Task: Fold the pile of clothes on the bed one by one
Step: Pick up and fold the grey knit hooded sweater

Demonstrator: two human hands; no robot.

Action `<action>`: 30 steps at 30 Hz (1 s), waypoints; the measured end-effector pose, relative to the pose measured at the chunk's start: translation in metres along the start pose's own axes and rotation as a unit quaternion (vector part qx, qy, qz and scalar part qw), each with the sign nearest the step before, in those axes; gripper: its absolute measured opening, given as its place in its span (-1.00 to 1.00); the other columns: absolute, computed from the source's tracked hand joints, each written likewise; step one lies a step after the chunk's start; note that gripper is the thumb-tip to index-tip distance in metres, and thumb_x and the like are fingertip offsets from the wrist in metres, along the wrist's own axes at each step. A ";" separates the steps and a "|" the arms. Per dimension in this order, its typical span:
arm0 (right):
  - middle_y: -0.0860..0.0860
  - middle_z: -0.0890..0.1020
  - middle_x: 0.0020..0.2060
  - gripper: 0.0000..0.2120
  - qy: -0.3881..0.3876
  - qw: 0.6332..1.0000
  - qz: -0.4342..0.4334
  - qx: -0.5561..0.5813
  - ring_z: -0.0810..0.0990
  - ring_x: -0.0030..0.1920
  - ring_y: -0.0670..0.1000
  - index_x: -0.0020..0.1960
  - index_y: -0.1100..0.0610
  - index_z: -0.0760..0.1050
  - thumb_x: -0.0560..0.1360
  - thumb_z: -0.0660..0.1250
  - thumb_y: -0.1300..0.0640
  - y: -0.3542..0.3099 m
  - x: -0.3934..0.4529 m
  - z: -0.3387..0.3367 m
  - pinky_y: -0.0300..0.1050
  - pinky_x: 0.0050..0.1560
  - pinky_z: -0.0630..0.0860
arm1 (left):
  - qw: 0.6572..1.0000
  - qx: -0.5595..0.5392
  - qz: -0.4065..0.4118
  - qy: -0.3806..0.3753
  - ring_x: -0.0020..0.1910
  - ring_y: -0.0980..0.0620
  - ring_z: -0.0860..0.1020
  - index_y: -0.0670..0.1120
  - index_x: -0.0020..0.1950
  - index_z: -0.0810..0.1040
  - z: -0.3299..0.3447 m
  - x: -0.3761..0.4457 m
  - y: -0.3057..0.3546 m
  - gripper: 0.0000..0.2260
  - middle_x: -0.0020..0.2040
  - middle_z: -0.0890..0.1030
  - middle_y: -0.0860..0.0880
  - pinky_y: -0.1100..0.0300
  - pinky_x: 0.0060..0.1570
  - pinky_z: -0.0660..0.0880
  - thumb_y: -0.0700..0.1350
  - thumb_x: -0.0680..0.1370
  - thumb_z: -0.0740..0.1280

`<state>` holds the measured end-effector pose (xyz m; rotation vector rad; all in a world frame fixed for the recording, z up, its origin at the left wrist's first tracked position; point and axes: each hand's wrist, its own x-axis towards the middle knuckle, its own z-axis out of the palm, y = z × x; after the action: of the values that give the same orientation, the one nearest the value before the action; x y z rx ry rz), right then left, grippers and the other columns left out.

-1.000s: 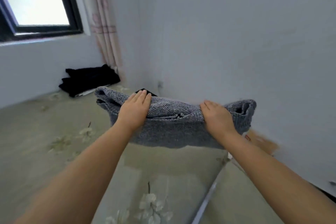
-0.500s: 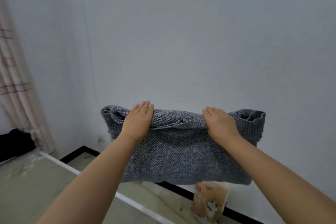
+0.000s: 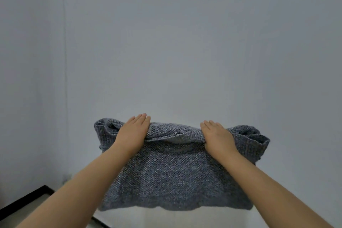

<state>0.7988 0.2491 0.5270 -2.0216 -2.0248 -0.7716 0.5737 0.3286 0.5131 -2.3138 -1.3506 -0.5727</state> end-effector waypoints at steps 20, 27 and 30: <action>0.06 0.24 0.44 -0.46 0.026 0.964 -0.214 0.154 0.21 0.42 0.02 0.46 0.18 0.11 0.51 0.14 0.33 -0.094 0.324 0.204 -0.15 0.43 0.03 | 0.968 0.119 -0.202 -0.086 0.50 0.02 -0.06 -0.12 0.51 -0.12 0.157 0.144 -0.190 -0.39 0.53 -0.08 -0.08 0.22 0.42 -0.16 -0.38 0.53 0.07; 0.07 0.19 0.46 -0.45 0.018 0.916 -0.328 0.229 0.16 0.45 0.00 0.47 0.18 0.09 0.52 0.14 0.32 -0.210 0.398 0.249 -0.16 0.44 -0.02 | 0.922 0.175 -0.313 -0.144 0.50 0.03 -0.04 -0.14 0.51 -0.10 0.178 0.112 -0.275 -0.43 0.53 -0.06 -0.10 0.22 0.42 -0.16 -0.34 0.55 0.06; 0.06 0.23 0.44 -0.46 0.027 0.889 -0.382 0.250 0.19 0.43 -0.01 0.46 0.18 0.12 0.50 0.13 0.34 -0.273 0.420 0.260 -0.16 0.44 0.01 | 0.899 0.197 -0.361 -0.153 0.50 0.02 -0.05 -0.14 0.51 -0.11 0.186 0.084 -0.316 -0.43 0.53 -0.07 -0.10 0.21 0.42 -0.17 -0.35 0.54 0.04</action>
<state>0.5685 0.7573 0.4419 -0.8958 -2.6385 -0.3209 0.3602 0.6298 0.4443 -1.5730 -2.2536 -0.0969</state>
